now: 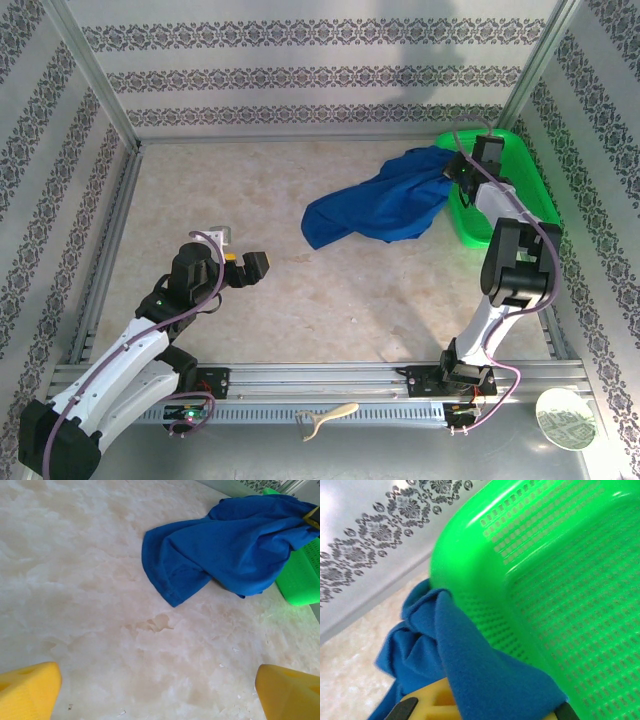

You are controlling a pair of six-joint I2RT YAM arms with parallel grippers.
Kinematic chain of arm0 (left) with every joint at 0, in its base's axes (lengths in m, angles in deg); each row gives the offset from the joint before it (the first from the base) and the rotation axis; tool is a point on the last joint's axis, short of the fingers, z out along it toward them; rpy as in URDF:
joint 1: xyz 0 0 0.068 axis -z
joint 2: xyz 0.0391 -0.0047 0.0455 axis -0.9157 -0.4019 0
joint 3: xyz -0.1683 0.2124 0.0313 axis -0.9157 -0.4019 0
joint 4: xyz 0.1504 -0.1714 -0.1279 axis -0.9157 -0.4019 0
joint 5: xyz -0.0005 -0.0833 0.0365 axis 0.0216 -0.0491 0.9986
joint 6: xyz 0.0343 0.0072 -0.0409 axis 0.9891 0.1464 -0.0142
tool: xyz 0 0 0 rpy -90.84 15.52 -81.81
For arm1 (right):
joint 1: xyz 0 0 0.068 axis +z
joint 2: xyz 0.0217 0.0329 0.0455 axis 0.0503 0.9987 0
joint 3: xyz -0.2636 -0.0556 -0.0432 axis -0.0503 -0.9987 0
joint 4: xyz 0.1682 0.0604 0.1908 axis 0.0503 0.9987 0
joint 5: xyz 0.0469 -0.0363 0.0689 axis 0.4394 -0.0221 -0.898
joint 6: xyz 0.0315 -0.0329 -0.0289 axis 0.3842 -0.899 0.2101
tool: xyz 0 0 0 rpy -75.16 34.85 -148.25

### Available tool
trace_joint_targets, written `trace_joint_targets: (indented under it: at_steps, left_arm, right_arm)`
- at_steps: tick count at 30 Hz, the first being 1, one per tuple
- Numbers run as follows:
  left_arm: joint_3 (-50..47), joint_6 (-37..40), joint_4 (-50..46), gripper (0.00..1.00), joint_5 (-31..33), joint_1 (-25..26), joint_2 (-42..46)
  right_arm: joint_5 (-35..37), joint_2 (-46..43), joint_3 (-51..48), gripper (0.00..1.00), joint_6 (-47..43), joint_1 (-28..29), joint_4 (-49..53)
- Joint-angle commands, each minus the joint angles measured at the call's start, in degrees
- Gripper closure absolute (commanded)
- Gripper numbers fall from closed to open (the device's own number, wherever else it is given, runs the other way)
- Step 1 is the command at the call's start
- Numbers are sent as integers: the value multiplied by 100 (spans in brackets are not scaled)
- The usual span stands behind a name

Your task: Fold the inside-out t-shirt

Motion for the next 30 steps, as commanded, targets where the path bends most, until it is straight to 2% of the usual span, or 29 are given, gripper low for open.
trace_joint_targets:
  at_steps: [1,5,10,14,17,24,30]
  left_arm:
    - [183,-42,92,1,91,84,-97]
    - [329,-13,310,1,16,87,-590]
    - [745,327,582,0,-276,147,-1777]
    - [1251,672,728,0,-247,434,-3066]
    - [1320,701,1133,0,-159,672,-3595]
    - [1211,482,1540,1,-125,882,-3703]
    - [839,129,1402,1,-50,899,-2646]
  right_arm:
    - [-1325,-410,153,100,535,230,-340]
    - [-1783,-1092,195,100,921,720,-391]
    - [-1771,-1926,101,100,1478,1238,-402]
    - [-1679,-2526,25,100,1924,1466,-406]
    - [-1696,-2893,127,100,2157,1614,-375]
    - [-1597,-3239,837,100,2460,2124,-69]
    - [-977,-2845,1153,100,2106,2928,202]
